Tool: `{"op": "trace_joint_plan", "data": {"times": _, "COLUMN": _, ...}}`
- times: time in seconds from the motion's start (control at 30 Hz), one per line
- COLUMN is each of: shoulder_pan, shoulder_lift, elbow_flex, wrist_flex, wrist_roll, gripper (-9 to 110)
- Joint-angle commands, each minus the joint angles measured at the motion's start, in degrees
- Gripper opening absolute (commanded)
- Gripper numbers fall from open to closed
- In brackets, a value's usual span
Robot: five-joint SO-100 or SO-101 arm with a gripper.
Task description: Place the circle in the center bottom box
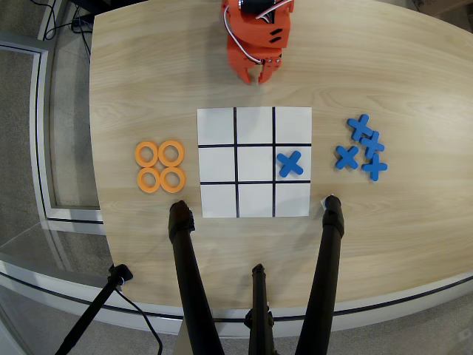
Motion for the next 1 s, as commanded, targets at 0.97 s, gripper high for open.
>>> {"op": "trace_joint_plan", "data": {"times": 0.97, "shoulder_pan": 26.9, "shoulder_lift": -97.0, "elbow_flex": -73.0, "wrist_flex": -29.1, "wrist_roll": 1.4, "gripper": 16}}
